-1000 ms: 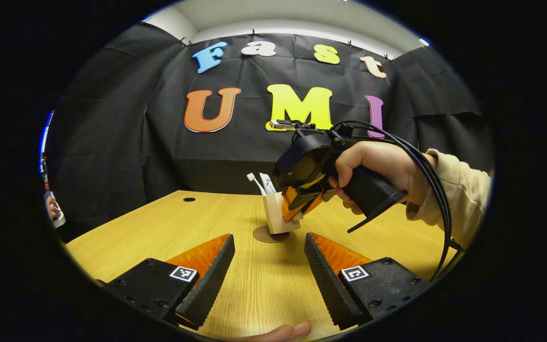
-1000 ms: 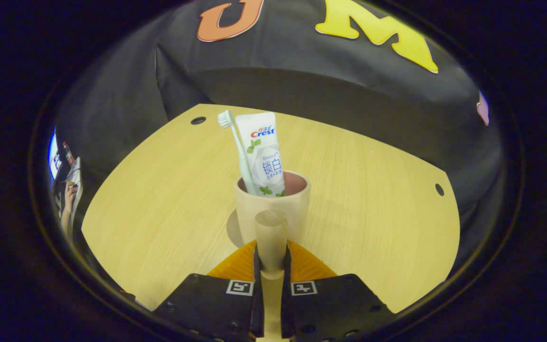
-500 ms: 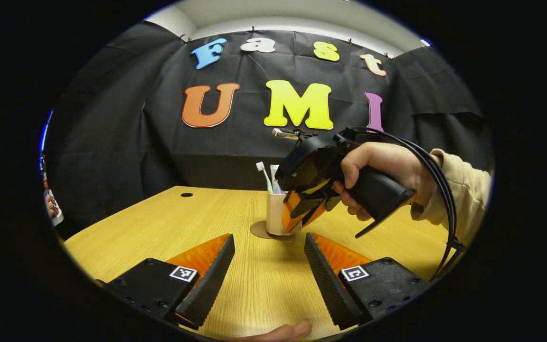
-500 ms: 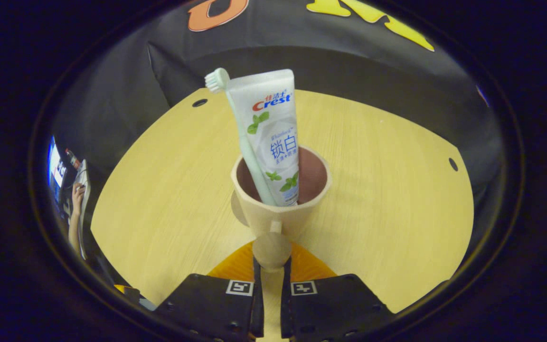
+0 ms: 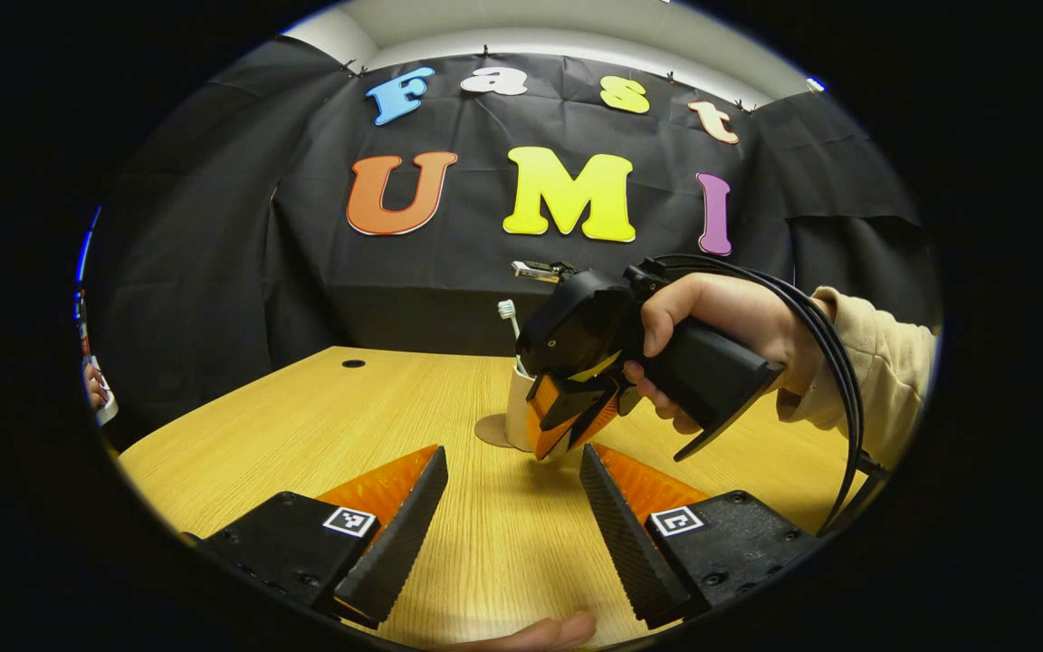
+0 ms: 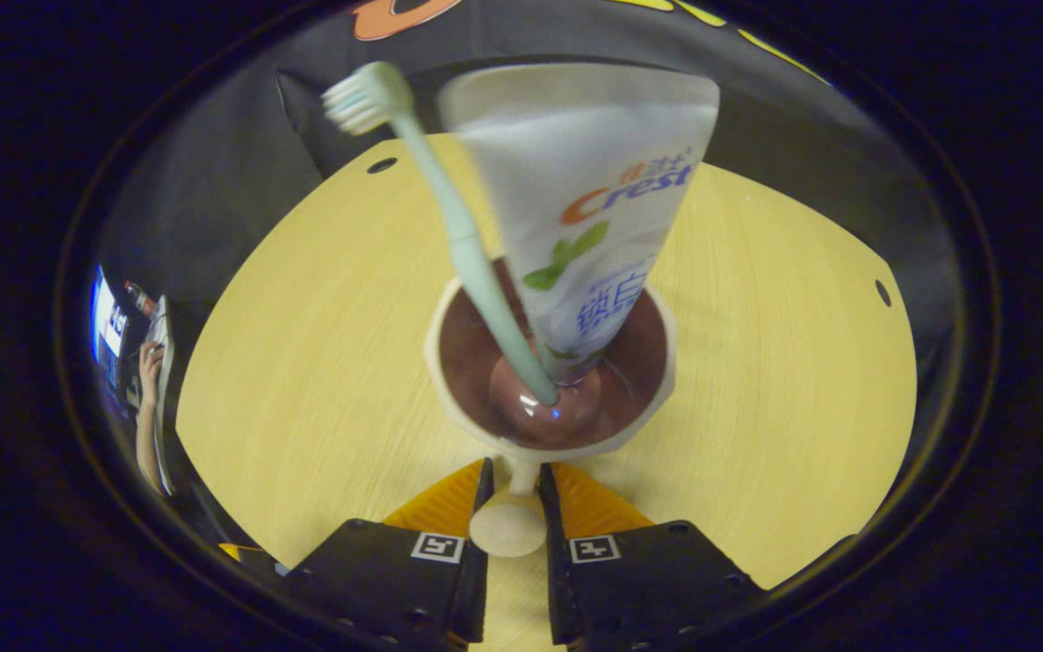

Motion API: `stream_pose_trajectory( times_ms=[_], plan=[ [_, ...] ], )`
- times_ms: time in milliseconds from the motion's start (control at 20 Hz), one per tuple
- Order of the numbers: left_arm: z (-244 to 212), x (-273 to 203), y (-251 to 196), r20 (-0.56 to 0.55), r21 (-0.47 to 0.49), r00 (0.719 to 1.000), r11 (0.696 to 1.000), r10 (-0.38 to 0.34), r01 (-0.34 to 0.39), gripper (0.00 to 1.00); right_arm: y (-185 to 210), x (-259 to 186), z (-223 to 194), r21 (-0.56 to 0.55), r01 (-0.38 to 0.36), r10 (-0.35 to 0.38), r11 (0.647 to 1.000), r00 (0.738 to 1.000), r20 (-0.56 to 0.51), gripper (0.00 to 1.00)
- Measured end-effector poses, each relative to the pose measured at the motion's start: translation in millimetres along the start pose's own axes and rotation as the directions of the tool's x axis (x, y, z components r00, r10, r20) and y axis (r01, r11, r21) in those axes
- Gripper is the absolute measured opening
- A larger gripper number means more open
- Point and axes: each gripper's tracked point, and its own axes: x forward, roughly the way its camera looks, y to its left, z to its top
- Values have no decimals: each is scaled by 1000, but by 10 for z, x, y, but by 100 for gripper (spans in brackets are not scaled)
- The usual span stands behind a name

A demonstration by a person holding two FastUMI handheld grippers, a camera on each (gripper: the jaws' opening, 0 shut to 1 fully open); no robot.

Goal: Put the toothbrush and toothpaste on the desktop into the cup, then pick up the cup and place it on the coaster on the desktop.

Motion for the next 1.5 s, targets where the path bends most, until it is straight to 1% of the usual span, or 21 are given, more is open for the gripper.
stream_pose_trajectory(
  times_ms=[100, 150, 250, 300, 400, 650, 800, 850, 900, 950, 1050, 1150, 1200, 1250, 1350, 1400, 1500],
  plan=[
    [-31, 16, 5, -6, -9, 1000, 1000, -1, 1, 94, 26, -32, 19, 36, -2, 2, 999, 1000, -6, 29],
    [-42, 18, 9, -11, -12, 1000, 1000, -1, 1, 94, 9, -58, 61, 35, 8, -9, 999, 1000, 6, 32],
    [-58, 13, 4, -18, -16, 1000, 1000, -5, 5, 94, -30, -94, 123, 25, 41, -42, 999, 999, 32, 33],
    [-71, 13, -11, -21, -17, 1000, 1000, -10, 10, 94, -51, -115, 128, 16, 60, -60, 998, 998, 21, 33],
    [-83, 11, -23, -24, -16, 1000, 1000, -15, 14, 94, -68, -77, 114, -11, 73, -73, 997, 997, 26, 28],
    [-53, 4, -17, -9, -4, 1000, 1000, -17, 16, 94, -106, -103, 148, -68, 105, -101, 992, 993, 63, 21],
    [-70, 4, -8, -8, -9, 1000, 1000, -18, 18, 95, -65, -233, 249, -63, 78, -71, 995, 991, 118, 21],
    [-81, 5, -15, -9, -14, 1000, 1000, -17, 17, 94, -41, -267, 303, -70, 82, -73, 994, 989, 131, 21],
    [-76, 0, -8, -6, -17, 1000, 1000, -15, 15, 94, -20, -253, 354, -72, 77, -67, 994, 987, 143, 24],
    [-76, -1, 3, -4, -18, 1000, 1000, -14, 14, 94, 11, -239, 384, -76, 73, -61, 994, 987, 147, 21],
    [-79, 3, 17, -1, -19, 1000, 1000, -8, 8, 94, 70, -168, 425, -83, 67, -56, 994, 989, 135, 21],
    [-81, 15, 36, -3, -20, 1000, 1000, -3, 3, 94, 95, -40, 408, -83, 48, -40, 995, 994, 101, 21],
    [-95, 13, 37, -7, -19, 1000, 1000, -2, 2, 95, 55, -5, 348, -83, 34, -27, 996, 997, 77, 24],
    [-100, 17, 30, -7, -19, 1000, 1000, -4, 4, 94, 31, -57, 411, -89, 29, -20, 996, 995, 101, 21],
    [-100, 21, 27, -9, -23, 1000, 1000, -8, 8, 94, 21, -45, 375, -95, 29, -20, 995, 996, 91, 21],
    [-117, 25, 20, -12, -26, 1000, 1000, -10, 9, 95, 39, -45, 357, -73, 19, -12, 997, 996, 88, 24],
    [-148, 47, 12, -23, -34, 1000, 999, -11, 10, 94, 110, -31, 387, -64, -16, 22, 998, 996, 88, 28]
  ],
)
